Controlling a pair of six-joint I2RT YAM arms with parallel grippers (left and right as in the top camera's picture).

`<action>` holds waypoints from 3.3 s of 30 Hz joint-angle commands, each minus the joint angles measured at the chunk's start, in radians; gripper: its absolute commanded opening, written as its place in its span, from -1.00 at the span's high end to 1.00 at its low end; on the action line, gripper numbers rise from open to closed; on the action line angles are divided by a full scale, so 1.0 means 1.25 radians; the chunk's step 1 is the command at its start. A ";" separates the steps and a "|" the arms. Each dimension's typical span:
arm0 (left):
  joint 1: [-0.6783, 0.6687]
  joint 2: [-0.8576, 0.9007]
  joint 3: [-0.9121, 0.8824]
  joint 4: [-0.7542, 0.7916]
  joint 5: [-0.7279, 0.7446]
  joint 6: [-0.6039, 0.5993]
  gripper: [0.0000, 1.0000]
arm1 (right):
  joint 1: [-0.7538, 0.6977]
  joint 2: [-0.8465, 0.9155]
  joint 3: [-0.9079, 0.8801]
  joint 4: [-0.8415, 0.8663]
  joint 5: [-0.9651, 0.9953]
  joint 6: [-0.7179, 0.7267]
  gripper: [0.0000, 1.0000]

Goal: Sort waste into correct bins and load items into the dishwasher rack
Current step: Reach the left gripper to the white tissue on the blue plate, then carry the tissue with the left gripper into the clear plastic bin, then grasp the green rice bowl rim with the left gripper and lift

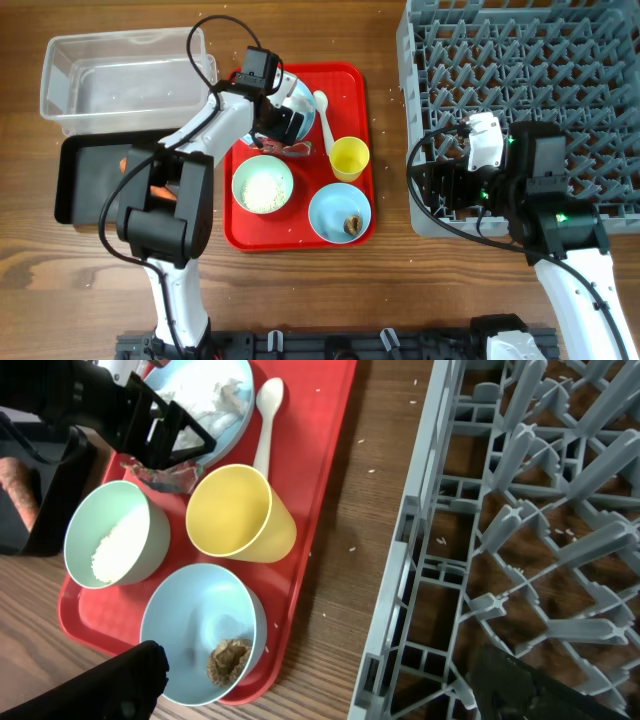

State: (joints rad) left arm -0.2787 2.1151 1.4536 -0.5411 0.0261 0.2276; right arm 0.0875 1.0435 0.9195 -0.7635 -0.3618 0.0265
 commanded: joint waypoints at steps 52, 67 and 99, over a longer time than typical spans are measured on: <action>0.311 -0.193 0.338 -0.421 0.127 -0.242 -0.99 | 0.004 0.002 0.017 -0.001 0.005 0.008 -1.00; -0.047 -0.211 0.087 -0.484 0.146 -0.487 -0.99 | 0.004 0.002 0.017 0.005 0.005 0.008 -1.00; -0.152 -0.214 -0.205 -0.210 -0.013 -0.583 0.92 | 0.004 0.002 0.017 -0.007 0.005 0.009 -0.99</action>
State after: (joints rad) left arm -0.4686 1.8454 1.2015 -0.8036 0.0109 -0.5133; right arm 0.0875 1.0435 0.9195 -0.7712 -0.3618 0.0265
